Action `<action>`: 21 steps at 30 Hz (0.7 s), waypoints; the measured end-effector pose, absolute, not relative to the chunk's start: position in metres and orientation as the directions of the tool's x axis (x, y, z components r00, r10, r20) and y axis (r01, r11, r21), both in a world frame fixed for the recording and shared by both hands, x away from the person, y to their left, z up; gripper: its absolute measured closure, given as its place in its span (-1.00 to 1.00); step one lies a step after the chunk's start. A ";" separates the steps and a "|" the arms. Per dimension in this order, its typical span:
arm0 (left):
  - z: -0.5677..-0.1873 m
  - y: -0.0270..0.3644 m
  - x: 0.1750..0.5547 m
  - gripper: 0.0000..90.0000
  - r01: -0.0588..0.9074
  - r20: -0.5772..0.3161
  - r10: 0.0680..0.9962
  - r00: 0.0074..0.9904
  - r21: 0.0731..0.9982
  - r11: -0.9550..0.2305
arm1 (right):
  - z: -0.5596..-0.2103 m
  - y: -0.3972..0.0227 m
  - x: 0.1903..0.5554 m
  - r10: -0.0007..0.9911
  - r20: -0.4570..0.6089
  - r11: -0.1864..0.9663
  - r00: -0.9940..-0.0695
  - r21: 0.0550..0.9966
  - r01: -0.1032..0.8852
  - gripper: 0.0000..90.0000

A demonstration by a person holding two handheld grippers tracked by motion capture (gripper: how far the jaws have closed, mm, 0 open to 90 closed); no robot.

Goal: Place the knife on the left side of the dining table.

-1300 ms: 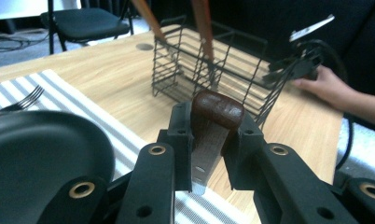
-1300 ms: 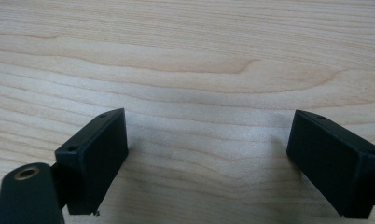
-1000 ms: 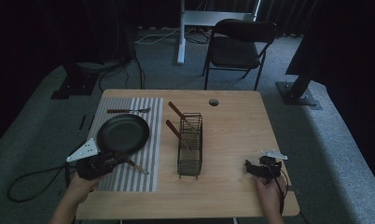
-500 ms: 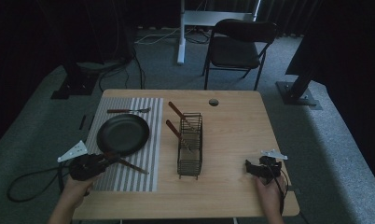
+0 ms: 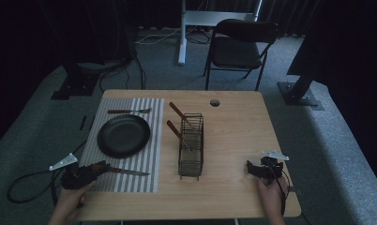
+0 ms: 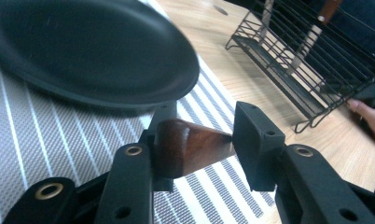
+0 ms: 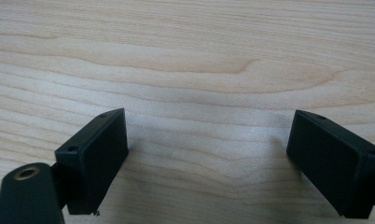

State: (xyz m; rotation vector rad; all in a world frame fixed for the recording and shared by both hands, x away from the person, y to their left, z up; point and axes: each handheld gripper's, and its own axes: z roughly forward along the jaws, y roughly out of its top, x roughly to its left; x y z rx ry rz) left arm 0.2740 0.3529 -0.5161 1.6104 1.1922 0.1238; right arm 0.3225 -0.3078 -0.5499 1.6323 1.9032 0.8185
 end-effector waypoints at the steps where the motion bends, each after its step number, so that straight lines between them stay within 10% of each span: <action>1: -0.522 0.354 0.277 0.33 0.636 -0.473 0.743 0.474 0.767 0.082 | -0.550 -0.308 0.323 0.988 0.012 0.101 -0.157 0.719 0.688 -0.75; 21: -0.542 0.348 0.293 -0.36 0.683 -0.401 0.841 0.363 0.728 0.052 | -0.550 -0.308 0.323 0.987 0.012 0.101 -0.157 0.719 0.688 -0.75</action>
